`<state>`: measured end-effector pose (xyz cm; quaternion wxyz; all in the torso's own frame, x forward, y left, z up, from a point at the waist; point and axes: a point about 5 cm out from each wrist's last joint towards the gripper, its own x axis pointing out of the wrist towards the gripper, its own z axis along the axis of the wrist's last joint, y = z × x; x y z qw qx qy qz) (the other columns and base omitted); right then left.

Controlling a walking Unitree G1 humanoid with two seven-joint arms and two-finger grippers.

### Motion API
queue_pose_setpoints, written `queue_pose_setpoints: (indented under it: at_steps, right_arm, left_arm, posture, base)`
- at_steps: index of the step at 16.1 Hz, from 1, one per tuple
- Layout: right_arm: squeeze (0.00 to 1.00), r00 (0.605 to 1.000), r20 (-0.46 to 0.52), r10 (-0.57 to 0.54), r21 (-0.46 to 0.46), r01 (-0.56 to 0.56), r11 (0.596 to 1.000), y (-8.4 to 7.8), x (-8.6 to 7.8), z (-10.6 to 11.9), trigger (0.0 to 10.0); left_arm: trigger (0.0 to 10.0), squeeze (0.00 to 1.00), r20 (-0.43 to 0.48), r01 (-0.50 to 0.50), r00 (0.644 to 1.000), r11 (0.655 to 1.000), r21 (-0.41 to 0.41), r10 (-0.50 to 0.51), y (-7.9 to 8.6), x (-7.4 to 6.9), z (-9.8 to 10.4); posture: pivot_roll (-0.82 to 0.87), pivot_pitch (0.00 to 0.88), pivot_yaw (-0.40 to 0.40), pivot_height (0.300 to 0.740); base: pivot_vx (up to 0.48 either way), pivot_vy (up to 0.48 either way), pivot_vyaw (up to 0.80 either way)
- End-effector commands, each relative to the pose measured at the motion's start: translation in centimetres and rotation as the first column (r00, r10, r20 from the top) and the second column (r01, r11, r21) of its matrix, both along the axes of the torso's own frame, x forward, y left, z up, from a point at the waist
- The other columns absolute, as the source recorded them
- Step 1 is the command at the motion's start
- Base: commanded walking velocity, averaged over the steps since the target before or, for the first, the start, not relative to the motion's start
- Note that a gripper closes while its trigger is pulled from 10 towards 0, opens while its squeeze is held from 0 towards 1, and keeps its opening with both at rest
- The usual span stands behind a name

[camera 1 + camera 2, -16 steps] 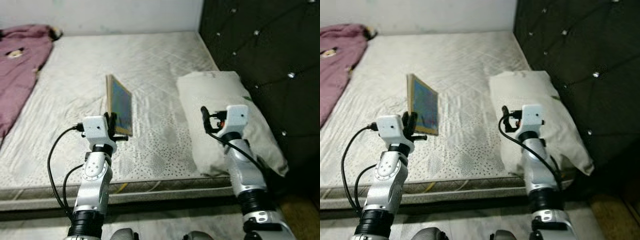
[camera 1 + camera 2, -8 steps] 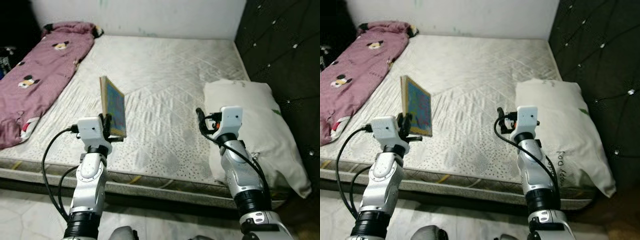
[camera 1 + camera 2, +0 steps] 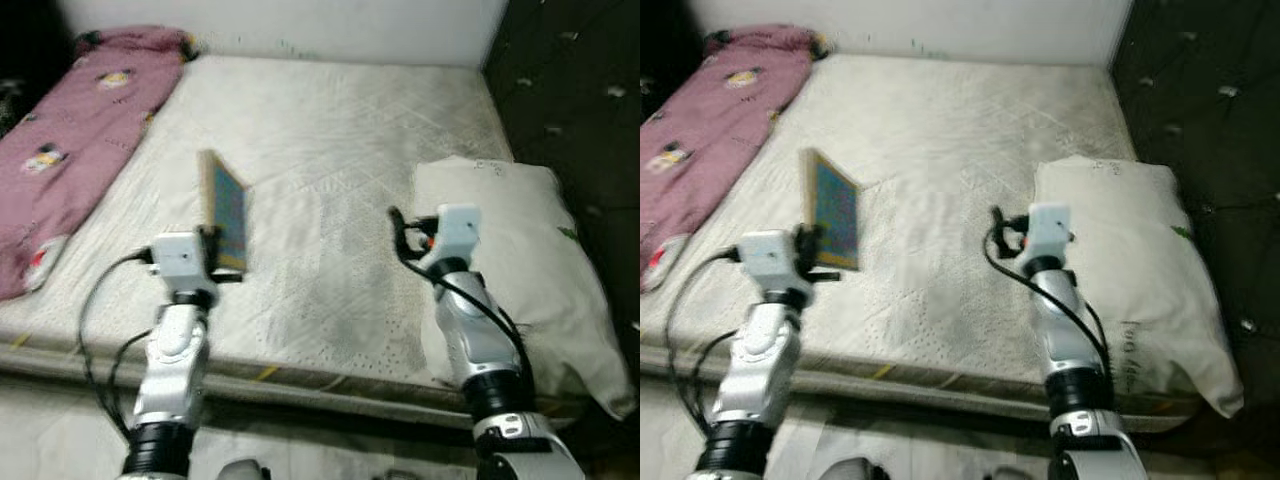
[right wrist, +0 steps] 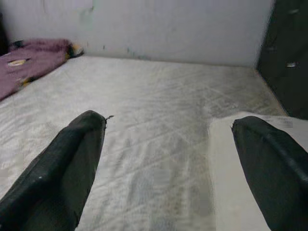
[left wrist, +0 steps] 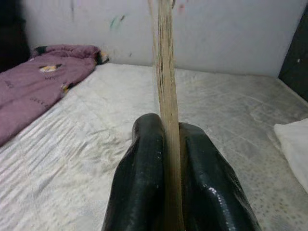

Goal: Clean up the room

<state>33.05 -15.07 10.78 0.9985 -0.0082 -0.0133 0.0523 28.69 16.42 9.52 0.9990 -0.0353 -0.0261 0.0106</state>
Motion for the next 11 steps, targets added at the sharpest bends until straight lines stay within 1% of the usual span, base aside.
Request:
queue_pose_setpoints:
  at_steps: [1,2,7,9,11]
  right_arm:
    - [0.00,0.999,-0.009,-0.032,-0.016,0.032,0.999,-1.20,-0.05,-0.29,10.0]
    - [0.00,0.999,-0.008,-0.034,-0.017,0.034,0.999,-1.29,0.02,-0.23,10.0]
    - [0.00,0.998,-0.006,-0.057,-0.022,0.057,0.998,-1.83,0.16,-0.22,10.0]
    - [0.00,0.997,-0.027,-0.067,-0.013,0.066,0.998,-1.90,0.01,-0.68,10.0]
    - [0.00,0.997,-0.024,-0.068,-0.017,0.067,0.998,-1.88,0.00,-0.70,10.0]
  left_arm:
    - [10.0,0.00,0.049,0.043,0.998,0.999,-0.012,-0.043,-1.33,0.34,0.96]
    - [10.0,0.00,0.051,0.043,0.998,0.999,-0.015,-0.042,-1.32,0.33,0.98]
    - [10.0,0.00,0.036,0.037,0.999,0.999,-0.033,-0.036,-1.32,0.27,0.78]
    - [10.0,0.00,0.026,0.031,0.999,0.999,-0.037,-0.031,-1.34,0.19,0.62]
    - [10.0,0.00,0.016,0.023,1.000,0.999,-0.036,-0.023,-1.27,0.18,0.47]
  posture:
    - [-0.02,0.000,0.023,0.740]
    - [-0.02,0.000,0.023,0.740]
    - [-0.02,0.000,0.023,0.740]
    - [-0.02,0.000,0.026,0.740]
    - [-0.02,0.000,0.027,0.740]
  base:
    - [0.289,0.000,0.00]
    - [0.289,0.000,0.00]
    - [0.000,0.000,0.00]
    - [0.000,0.000,-0.72]
    - [0.000,0.000,-0.80]
